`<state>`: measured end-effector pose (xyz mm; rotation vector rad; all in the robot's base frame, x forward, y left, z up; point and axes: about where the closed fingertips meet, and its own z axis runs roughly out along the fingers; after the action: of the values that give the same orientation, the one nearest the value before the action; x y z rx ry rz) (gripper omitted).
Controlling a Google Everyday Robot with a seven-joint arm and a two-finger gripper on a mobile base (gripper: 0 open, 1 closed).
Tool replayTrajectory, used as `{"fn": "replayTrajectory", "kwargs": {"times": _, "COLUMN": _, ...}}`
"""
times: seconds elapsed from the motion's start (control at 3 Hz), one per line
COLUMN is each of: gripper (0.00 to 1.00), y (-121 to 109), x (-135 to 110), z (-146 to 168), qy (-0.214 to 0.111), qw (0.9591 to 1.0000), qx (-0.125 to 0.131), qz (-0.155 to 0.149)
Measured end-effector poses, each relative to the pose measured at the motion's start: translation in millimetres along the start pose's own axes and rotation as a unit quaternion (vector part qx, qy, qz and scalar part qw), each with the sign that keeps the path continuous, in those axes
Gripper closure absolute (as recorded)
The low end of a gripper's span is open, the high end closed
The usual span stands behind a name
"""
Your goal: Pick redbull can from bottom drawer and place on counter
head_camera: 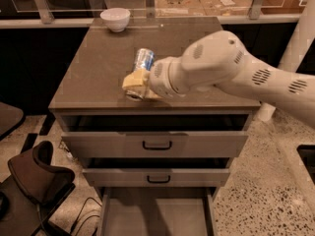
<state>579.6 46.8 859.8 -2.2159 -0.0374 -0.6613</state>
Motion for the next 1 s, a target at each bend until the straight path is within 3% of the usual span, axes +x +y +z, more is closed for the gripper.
{"fn": "replayTrajectory", "kwargs": {"times": 0.67, "gripper": 1.00, "y": -17.2, "x": 43.6, "z": 100.4, "qy": -0.024, "qw": 0.9992, "qx": -0.003, "qz": 0.032}}
{"fn": "replayTrajectory", "kwargs": {"times": 1.0, "gripper": 1.00, "y": -17.1, "x": 50.9, "z": 144.7, "qy": -0.041, "qw": 0.9979, "qx": -0.007, "qz": 0.049}}
